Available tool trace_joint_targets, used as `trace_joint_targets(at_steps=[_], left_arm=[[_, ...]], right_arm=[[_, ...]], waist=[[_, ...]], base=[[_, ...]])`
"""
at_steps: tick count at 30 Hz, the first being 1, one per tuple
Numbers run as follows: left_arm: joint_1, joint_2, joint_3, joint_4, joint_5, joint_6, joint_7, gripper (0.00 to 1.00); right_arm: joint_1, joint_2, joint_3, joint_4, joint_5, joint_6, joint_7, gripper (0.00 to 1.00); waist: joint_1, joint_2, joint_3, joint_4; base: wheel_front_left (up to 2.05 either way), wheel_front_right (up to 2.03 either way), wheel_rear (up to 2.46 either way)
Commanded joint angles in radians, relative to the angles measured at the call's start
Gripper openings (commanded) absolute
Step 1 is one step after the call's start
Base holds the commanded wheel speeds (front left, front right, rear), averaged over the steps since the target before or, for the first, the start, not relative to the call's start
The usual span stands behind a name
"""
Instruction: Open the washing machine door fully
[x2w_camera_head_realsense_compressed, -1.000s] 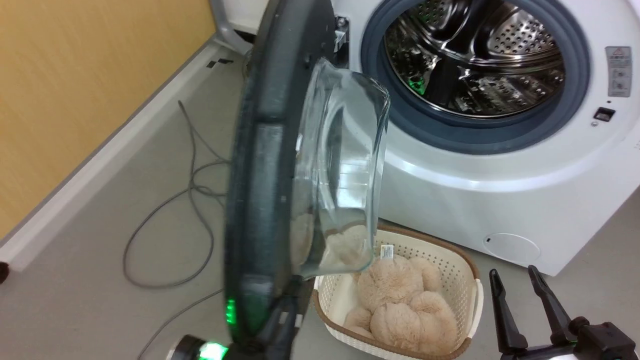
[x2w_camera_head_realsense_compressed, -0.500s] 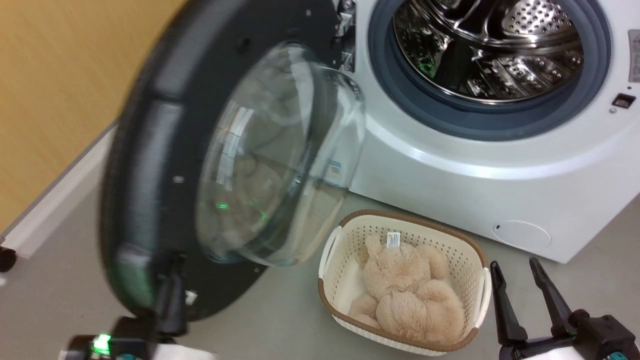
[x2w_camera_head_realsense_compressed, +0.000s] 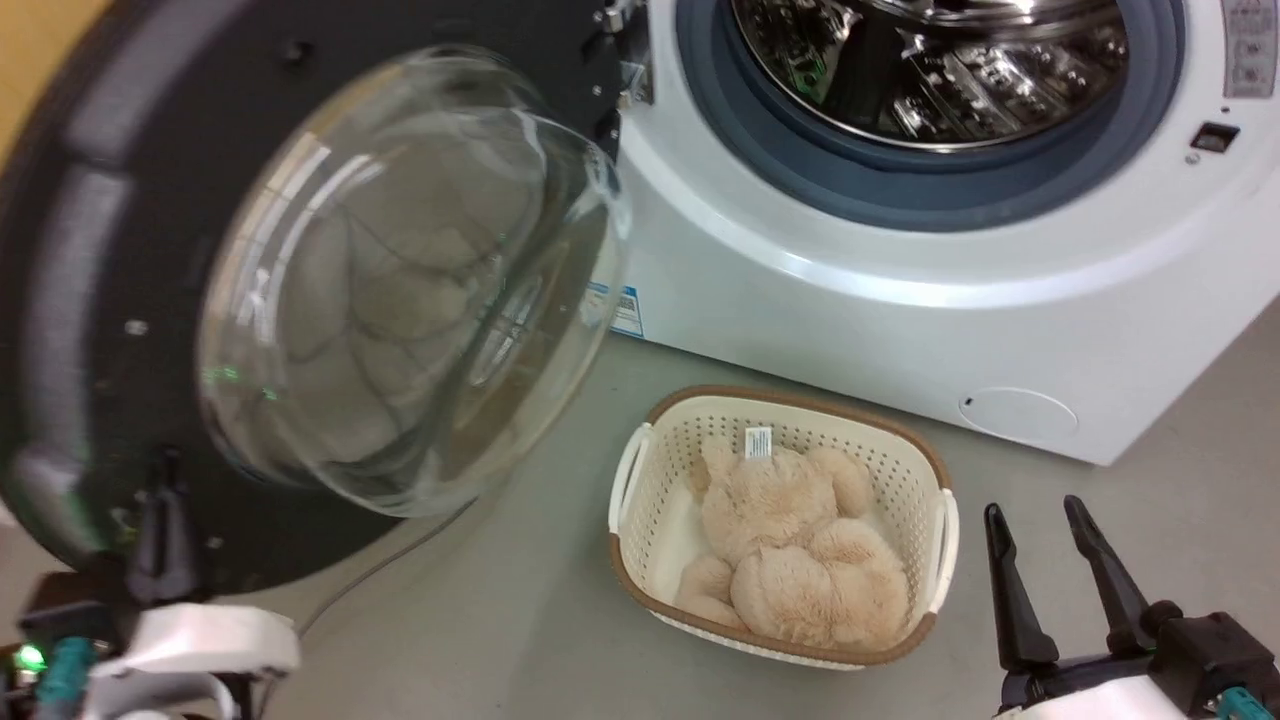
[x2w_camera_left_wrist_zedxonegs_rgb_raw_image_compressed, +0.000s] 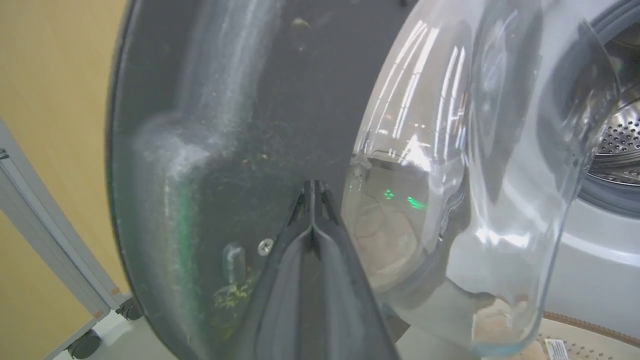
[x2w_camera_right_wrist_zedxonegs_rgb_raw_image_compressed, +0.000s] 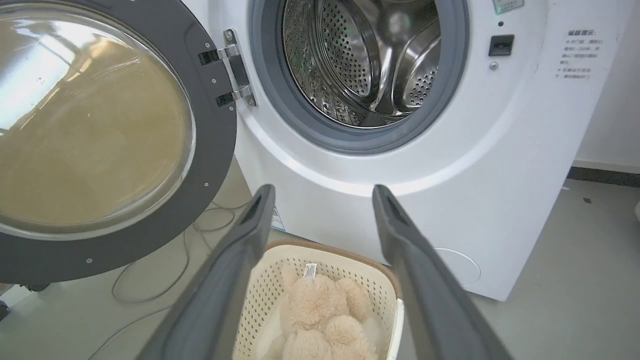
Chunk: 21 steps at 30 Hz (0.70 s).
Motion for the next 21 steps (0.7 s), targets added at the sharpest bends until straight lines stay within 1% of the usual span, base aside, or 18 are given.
trace_joint_targets(at_steps=[1,4,9,13,18,21], left_arm=[[-0.024,0.003,0.018,0.005,-0.006,0.0,-0.001,0.0],[-0.058,0.007,0.072,0.039,-0.016,-0.013,-0.001,0.0],[-0.131,0.02,0.168,0.131,-0.042,-0.048,-0.001,0.0],[-0.177,0.022,0.228,0.183,-0.035,-0.065,-0.001,0.0],[-0.23,0.027,0.264,0.259,-0.019,-0.102,-0.001,0.0],[-0.261,0.029,0.285,0.302,-0.01,-0.113,-0.001,0.0]], right_arm=[[-0.023,0.003,-0.003,-0.004,-0.008,0.001,-0.004,1.0],[-0.029,0.003,-0.004,-0.005,-0.014,0.001,-0.004,1.0],[-0.045,0.003,-0.005,-0.008,-0.025,0.001,-0.004,1.0],[-0.056,0.003,-0.006,-0.009,-0.033,0.001,-0.004,1.0],[-0.063,0.003,-0.01,-0.009,-0.037,0.001,-0.004,1.0],[-0.068,0.003,-0.01,-0.007,-0.039,0.001,-0.004,1.0]], waist=[[-0.0001,0.0,0.009,-0.006],[-0.0001,0.0,0.023,-0.016],[-0.0001,0.0,0.048,-0.032],[-0.0001,0.0,0.065,-0.045],[-0.0001,0.0,0.079,-0.054],[-0.0001,0.0,0.082,-0.059]], base=[[0.0,0.0,0.0],[0.0,0.0,0.0],[0.0,0.0,0.0],[0.0,0.0,0.0],[0.0,0.0,0.0],[0.0,0.0,0.0]])
